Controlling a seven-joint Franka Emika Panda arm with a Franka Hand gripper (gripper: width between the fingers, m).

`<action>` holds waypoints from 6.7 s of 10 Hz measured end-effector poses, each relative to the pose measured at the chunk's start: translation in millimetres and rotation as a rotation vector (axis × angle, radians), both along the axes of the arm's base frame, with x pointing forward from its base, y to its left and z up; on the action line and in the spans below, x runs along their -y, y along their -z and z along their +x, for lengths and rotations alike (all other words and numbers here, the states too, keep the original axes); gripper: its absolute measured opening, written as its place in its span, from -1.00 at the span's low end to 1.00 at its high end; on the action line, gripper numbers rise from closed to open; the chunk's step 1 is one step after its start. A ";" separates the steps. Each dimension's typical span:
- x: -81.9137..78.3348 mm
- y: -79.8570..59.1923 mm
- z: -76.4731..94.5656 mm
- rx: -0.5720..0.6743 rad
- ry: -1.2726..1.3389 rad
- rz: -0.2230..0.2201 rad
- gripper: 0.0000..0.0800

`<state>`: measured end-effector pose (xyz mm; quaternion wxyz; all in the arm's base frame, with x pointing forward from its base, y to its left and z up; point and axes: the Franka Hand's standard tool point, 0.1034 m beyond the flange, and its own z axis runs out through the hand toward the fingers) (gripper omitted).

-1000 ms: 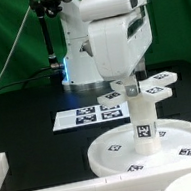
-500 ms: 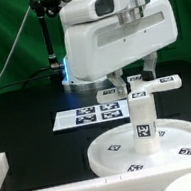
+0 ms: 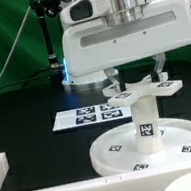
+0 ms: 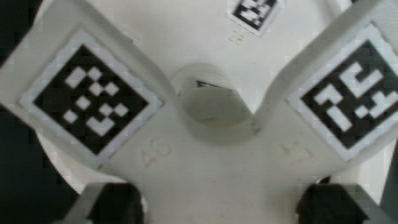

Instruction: Assemble round table

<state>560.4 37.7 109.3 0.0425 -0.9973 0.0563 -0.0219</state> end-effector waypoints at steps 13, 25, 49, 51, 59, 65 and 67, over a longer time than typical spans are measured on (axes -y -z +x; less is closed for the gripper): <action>2.0 1.4 0.0 -0.080 1.250 0.174 0.09; 1.0 -1.2 1.1 -0.167 1.884 0.243 0.20; -20.4 -27.6 14.1 -0.041 -0.096 0.024 0.62; -19.0 -27.2 14.2 -0.028 -0.238 0.018 0.62; -11.8 -19.4 14.9 -0.006 -1.003 -0.036 0.62; 2.4 -5.4 6.8 -0.026 -1.014 -0.033 0.62; 4.1 -2.0 5.7 -0.032 -1.012 -0.032 0.62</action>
Offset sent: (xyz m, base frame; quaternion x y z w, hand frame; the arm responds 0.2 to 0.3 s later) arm 0.0000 0.0000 0.0000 0.0000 0.0000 0.1938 0.9810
